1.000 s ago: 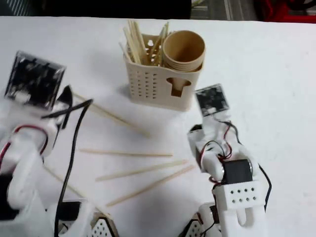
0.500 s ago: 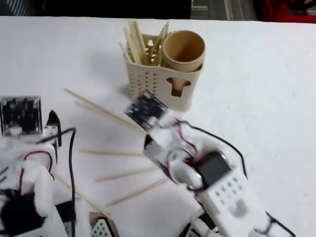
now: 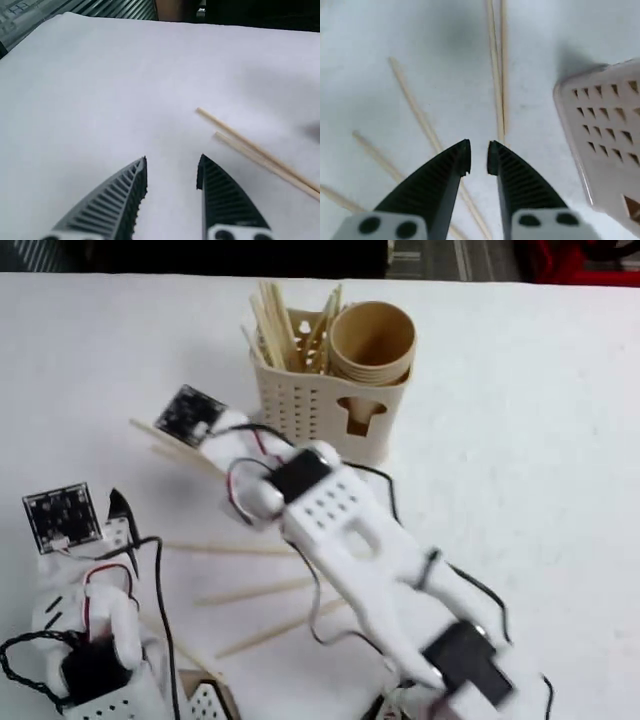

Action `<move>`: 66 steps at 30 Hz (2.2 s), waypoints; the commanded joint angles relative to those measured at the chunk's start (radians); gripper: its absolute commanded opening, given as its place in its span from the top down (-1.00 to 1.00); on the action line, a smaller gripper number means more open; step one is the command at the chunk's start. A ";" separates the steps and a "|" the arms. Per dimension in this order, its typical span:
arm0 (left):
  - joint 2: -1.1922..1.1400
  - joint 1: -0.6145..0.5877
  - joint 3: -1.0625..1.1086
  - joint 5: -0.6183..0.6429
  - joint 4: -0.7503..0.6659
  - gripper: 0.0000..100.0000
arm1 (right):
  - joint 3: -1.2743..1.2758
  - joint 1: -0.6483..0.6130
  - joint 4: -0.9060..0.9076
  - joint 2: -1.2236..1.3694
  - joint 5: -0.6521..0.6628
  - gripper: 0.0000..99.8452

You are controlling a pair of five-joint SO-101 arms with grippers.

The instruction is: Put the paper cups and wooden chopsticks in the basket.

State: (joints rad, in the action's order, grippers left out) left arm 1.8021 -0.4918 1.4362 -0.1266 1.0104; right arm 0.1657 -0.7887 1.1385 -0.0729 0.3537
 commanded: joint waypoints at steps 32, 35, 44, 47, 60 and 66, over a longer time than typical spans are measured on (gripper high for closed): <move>0.025 -0.010 0.040 0.003 -0.011 0.65 | -1.254 -0.005 0.272 1.179 0.008 0.97; 0.025 -0.010 0.040 0.003 -0.011 0.65 | -1.339 -0.005 0.354 1.225 0.008 0.96; 0.025 -0.010 0.048 0.003 -0.014 0.65 | -1.602 -0.008 0.572 1.264 0.000 0.96; 0.025 -0.010 0.054 0.002 -0.018 0.65 | -1.680 -0.002 0.587 1.264 -0.002 0.96; 0.025 -0.010 0.054 0.002 -0.018 0.65 | -1.653 -0.010 0.587 1.277 -0.002 0.76; 0.025 -0.010 0.054 0.002 -0.018 0.65 | -1.505 -0.013 0.581 1.285 0.006 0.70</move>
State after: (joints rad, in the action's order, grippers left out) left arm 1.8174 -0.4948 1.4960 -0.1266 1.0104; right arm -1.3702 -0.7933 1.7123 1.2298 0.3552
